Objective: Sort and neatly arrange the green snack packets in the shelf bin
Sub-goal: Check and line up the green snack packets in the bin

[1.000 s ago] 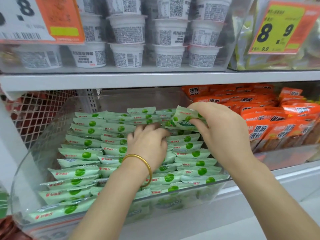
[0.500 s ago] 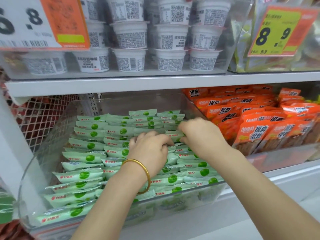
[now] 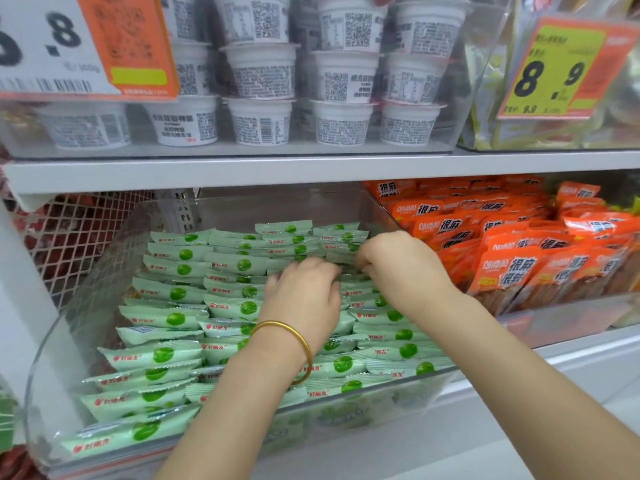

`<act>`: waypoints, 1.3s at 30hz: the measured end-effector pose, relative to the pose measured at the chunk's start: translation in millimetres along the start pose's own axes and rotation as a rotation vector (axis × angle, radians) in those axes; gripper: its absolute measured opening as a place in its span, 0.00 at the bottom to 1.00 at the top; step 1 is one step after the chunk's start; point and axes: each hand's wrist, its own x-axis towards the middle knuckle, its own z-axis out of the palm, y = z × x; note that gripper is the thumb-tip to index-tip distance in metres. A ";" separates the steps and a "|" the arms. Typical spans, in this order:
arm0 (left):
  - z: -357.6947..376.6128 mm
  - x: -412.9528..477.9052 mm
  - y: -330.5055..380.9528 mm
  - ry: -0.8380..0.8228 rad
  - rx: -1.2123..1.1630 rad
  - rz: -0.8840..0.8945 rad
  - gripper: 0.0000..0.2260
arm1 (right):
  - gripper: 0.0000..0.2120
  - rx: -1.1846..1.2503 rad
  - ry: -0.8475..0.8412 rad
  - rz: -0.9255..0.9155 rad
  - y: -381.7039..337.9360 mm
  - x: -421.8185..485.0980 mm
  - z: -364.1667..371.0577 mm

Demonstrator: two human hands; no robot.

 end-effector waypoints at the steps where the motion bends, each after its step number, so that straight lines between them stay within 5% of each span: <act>1: 0.4 0.2 -0.4 -0.004 0.013 0.009 0.14 | 0.14 0.026 0.072 0.018 2.8 -1.0 -4.6; 5: 3.2 1.5 -2.1 -0.017 0.044 0.027 0.15 | 0.13 0.149 0.261 0.056 9.8 4.1 -18.2; 11: 0.5 1.7 -5.4 -0.030 0.013 0.038 0.14 | 0.08 0.059 0.077 0.004 -4.5 15.0 8.3; 19: 0.1 0.2 -13.1 -0.028 -0.067 0.065 0.13 | 0.06 0.016 0.044 0.023 -7.5 23.2 18.8; 25: -0.5 -1.1 -12.4 -0.022 -0.065 0.070 0.14 | 0.08 0.083 0.148 0.042 -6.4 15.2 12.3; 29: -7.2 -3.1 -11.9 0.081 -0.199 0.043 0.13 | 0.06 0.025 0.433 -0.079 -6.1 -0.7 3.7; 33: -26.3 -11.8 -10.2 0.207 -0.387 0.049 0.25 | 0.04 0.175 0.765 -0.241 1.4 -27.1 -10.1; 39: -42.5 -36.2 1.9 0.191 -0.703 0.144 0.09 | 0.05 0.729 0.690 -0.218 -12.3 -41.6 -34.1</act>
